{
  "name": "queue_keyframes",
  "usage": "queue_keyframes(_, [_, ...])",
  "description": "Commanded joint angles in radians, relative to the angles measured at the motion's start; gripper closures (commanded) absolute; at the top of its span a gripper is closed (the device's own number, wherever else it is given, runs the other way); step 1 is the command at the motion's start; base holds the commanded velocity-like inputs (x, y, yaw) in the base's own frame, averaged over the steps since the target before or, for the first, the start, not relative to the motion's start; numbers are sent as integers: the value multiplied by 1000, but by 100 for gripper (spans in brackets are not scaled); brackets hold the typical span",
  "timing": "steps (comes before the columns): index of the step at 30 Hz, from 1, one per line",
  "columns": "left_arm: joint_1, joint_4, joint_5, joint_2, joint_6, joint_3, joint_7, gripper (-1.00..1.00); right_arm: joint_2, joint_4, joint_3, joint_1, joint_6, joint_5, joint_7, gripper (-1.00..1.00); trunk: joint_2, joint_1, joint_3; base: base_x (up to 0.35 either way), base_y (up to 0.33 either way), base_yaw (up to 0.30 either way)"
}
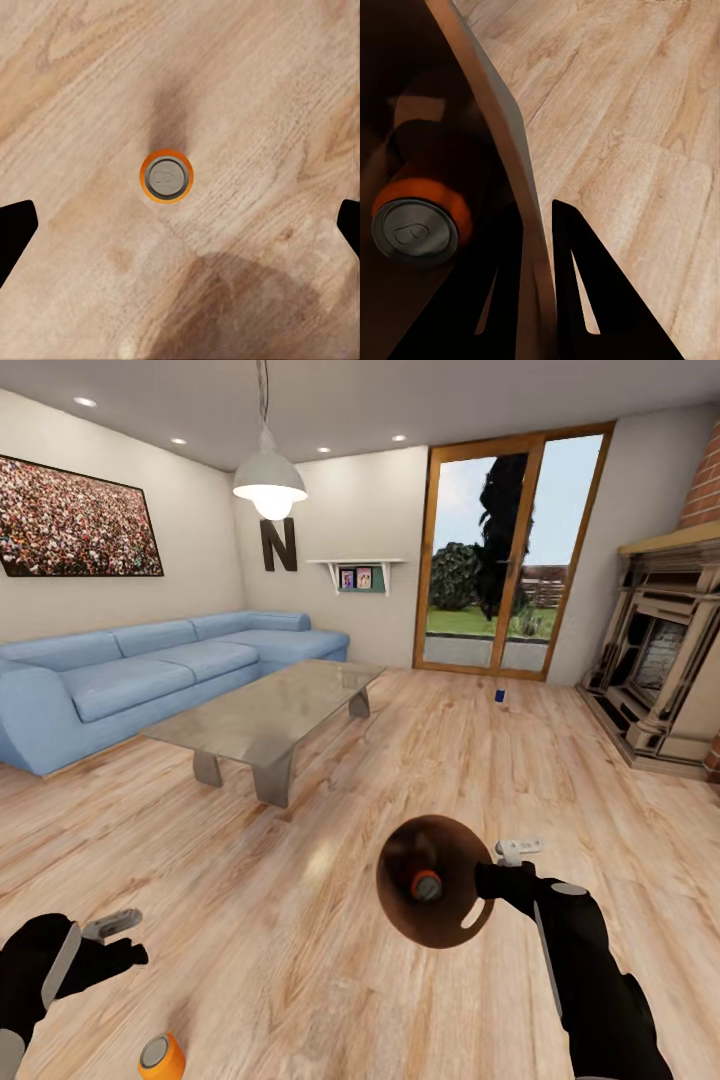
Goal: Put the three can of soda from the living room inside the tash can in the kitchen.
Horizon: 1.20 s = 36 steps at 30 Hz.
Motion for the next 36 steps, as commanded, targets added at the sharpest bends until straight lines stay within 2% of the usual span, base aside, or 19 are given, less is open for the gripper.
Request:
queue_keyframes(1, [0, -3, 0, -9, -12, 0, 0, -100, 0, -1, 8, 0, 3, -20, 6, 100, 0, 0, 0, 0, 0, 0])
queue_keyframes(3, [0, -6, -3, -40, -44, -1, 4, -100, 1, 3, 23, 0, 3, -20, 5, 100, 0, 0, 0, 0, 0, 0])
queue_keyframes(4, [0, -7, -5, -67, -63, -4, 5, -100, 1, 6, 31, 1, 3, -20, 5, 100, 0, 0, 0, 0, 0, 0])
queue_keyframes(6, [-1, -9, -7, -100, -77, -6, 5, -100, 1, 14, 39, 1, 3, -20, 5, 100, -14, 8, -6, 0, 0, 0])
queue_keyframes(7, [-5, -13, -7, -112, -82, -7, 5, -100, 1, 18, 42, 1, 3, -20, 4, 100, -21, 11, -9, 0, 0, 0])
queue_keyframes(10, [-35, -25, -10, -124, -81, -8, 5, -100, 1, 21, 47, 0, 3, -19, 4, 100, -42, 23, -19, 0, 0, 0])
queue_keyframes(19, [-68, -23, -16, -135, -83, -10, 12, -100, 1, -7, 56, -3, 3, -21, 5, 100, -105, 57, -47, 0, 0, 0])
queue_keyframes(26, [-70, -23, -14, -136, -89, -7, 53, -100, 3, -14, 91, -24, 3, -28, 5, 100, -153, 84, -69, 0, 0, 0])
queue_keyframes(30, [-78, -26, -14, -133, -77, -7, 55, -100, 3, -16, 96, -40, 3, -29, -6, 100, -154, 85, -84, 0, 0, 0])
queue_keyframes(31, [-101, -25, -15, -128, -58, -8, 55, -100, 3, -17, 97, -42, 3, -30, -23, 100, -154, 86, -88, 0, 0, 0])
queue_keyframes(34, [-123, -24, -15, -126, -36, -9, 56, -100, 6, -16, 99, -44, 2, -30, -41, 100, -154, 87, -100, 0, 0, 0])
queue_keyframes(36, [-129, -24, -13, -129, -48, -8, 58, -100, 10, -10, 100, -45, 2, -30, -46, 100, -155, 88, -108, 0, 0, 0])
